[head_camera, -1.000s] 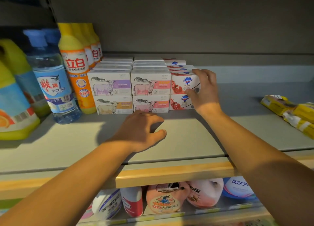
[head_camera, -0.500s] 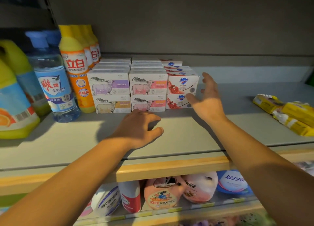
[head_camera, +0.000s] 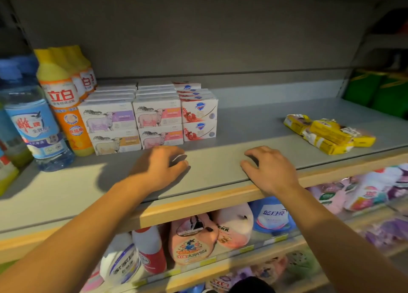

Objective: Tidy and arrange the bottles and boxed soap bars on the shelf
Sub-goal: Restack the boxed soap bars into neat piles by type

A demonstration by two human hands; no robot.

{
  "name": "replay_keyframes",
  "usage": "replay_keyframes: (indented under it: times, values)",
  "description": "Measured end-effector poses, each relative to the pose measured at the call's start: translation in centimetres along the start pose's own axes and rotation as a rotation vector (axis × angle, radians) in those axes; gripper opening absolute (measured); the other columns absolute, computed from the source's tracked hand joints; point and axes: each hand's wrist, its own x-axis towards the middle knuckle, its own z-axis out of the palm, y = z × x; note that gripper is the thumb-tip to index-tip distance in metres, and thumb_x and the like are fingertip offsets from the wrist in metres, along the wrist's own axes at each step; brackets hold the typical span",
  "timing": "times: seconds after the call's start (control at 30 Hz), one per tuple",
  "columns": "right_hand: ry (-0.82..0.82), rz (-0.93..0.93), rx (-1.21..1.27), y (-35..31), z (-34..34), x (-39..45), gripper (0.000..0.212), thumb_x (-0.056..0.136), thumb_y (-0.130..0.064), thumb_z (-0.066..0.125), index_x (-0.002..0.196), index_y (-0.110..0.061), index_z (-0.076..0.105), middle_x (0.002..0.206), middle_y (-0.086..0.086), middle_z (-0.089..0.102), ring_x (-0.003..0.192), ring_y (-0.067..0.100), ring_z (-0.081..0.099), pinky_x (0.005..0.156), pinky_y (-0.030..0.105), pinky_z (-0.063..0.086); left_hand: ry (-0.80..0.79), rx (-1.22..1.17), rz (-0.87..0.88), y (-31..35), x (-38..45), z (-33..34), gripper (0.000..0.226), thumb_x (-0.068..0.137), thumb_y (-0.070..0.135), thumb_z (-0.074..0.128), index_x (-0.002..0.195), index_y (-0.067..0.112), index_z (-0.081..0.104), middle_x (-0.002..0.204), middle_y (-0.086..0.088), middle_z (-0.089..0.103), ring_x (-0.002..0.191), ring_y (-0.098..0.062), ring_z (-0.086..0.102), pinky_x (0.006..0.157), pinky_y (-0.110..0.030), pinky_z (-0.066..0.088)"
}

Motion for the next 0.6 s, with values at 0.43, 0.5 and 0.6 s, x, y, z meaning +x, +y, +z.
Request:
replay_keyframes:
  times: [0.43, 0.5, 0.6]
  values:
    - [0.473, 0.297, 0.035, 11.8, -8.1, 0.7, 0.054, 0.081, -0.035, 0.067, 0.126, -0.008, 0.057, 0.125, 0.018, 0.056, 0.114, 0.04, 0.048, 0.102, 0.042, 0.035, 0.007, -0.543, 0.02, 14.8, 6.0, 8.1, 0.024, 0.09, 0.026, 0.065, 0.113, 0.023, 0.068, 0.101, 0.011, 0.07, 0.093, -0.012, 0.067, 0.094, -0.031, 0.05]
    - [0.371, 0.397, -0.053, 14.2, -9.0, 1.8, 0.067, 0.083, -0.047, 0.064, 0.138, -0.012, 0.047, 0.137, 0.015, 0.05, 0.125, 0.037, 0.044, 0.106, 0.041, 0.031, -0.042, -0.618, 0.02, 16.2, 7.1, 9.2, 0.024, 0.089, 0.027, 0.067, 0.112, 0.023, 0.069, 0.102, 0.007, 0.071, 0.09, -0.018, 0.069, 0.094, -0.041, 0.052]
    - [0.161, 0.464, -0.059, 16.4, -8.9, 3.4, 0.076, 0.085, -0.059, 0.056, 0.146, -0.017, 0.037, 0.144, 0.014, 0.047, 0.133, 0.036, 0.038, 0.111, 0.043, 0.032, -0.1, -0.708, 0.027, 17.2, 8.0, 10.4, 0.03, 0.077, 0.04, 0.063, 0.104, 0.03, 0.069, 0.1, 0.003, 0.072, 0.084, -0.022, 0.07, 0.09, -0.047, 0.054]
